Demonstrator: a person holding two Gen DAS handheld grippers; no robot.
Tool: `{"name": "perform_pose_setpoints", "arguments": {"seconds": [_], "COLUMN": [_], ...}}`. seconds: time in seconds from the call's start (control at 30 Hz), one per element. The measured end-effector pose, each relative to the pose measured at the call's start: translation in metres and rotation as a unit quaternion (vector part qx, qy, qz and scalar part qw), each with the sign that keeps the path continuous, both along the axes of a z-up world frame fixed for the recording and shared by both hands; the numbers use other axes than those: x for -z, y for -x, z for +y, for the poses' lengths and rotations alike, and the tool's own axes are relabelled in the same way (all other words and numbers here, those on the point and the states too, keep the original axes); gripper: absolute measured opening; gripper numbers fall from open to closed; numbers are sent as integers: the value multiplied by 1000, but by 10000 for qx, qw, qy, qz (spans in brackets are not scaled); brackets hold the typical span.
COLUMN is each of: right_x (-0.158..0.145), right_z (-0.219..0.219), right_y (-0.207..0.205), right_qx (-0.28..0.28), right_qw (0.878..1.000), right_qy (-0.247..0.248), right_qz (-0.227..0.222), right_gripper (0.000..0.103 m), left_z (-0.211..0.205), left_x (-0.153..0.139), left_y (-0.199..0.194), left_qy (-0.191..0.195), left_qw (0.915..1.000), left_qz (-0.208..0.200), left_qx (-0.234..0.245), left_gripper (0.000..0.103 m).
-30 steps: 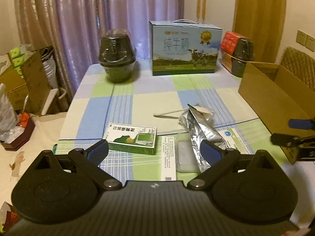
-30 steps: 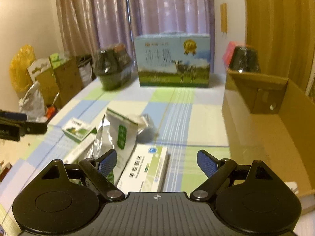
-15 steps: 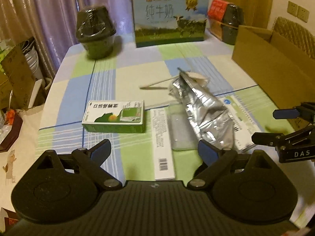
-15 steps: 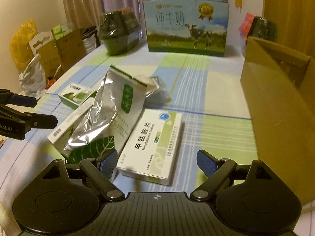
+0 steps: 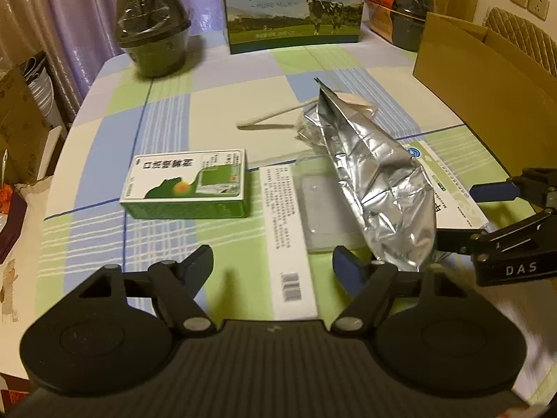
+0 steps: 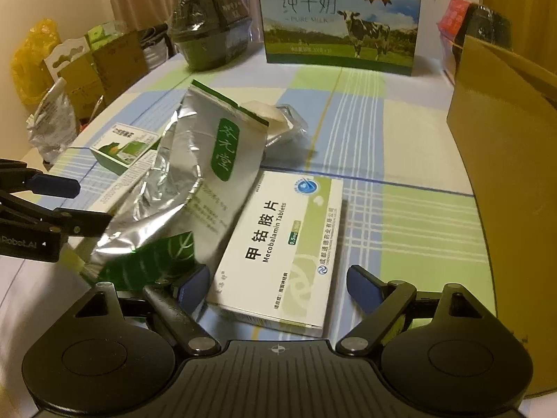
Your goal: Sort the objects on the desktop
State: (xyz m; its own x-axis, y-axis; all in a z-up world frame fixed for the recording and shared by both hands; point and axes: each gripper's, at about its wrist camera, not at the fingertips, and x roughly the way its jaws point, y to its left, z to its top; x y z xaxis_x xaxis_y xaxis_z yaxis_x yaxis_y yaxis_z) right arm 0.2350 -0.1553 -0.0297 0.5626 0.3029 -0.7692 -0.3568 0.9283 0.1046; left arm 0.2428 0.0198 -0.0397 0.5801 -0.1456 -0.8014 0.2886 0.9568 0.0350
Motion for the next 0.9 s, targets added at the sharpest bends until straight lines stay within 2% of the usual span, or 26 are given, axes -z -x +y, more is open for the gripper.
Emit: {"name": "perform_pose_setpoints", "arguments": {"seconds": [0.07,0.23,0.37,0.47,0.5,0.7,0.9], "right_x": [3,6,5,4,4,-2,-11], "right_z": [0,1,0,-1,-2,-15,-32], "right_y": [-2,-5,-7,-6,-5,10,38], "right_qx": [11,-33,-3,37,57,171,313], "right_qw": [10000,10000,10000,9999,9999,9997,9993], "right_qy": [18,42,30,58,75,122,117], "right_qz": [53,73,66,73,70,106,145], "right_gripper": [78,74,72,71,71,70,70], "left_z": [-3,-4,-2,-2,-2,-1,1], "left_x": [3,9,11,12,12,10,9], "left_y": [-4,-11,-12,-11,-10,5,45], "left_qy": [-36,-9,1,16,24,75,71], "left_qw": [10000,9999,9998,9997,9997,9993,9988], "left_qz": [38,161,212,246,259,295,345], "left_qx": [45,35,-28,-29,-34,-211,-349], "left_gripper": [69,50,41,30,23,22,22]}}
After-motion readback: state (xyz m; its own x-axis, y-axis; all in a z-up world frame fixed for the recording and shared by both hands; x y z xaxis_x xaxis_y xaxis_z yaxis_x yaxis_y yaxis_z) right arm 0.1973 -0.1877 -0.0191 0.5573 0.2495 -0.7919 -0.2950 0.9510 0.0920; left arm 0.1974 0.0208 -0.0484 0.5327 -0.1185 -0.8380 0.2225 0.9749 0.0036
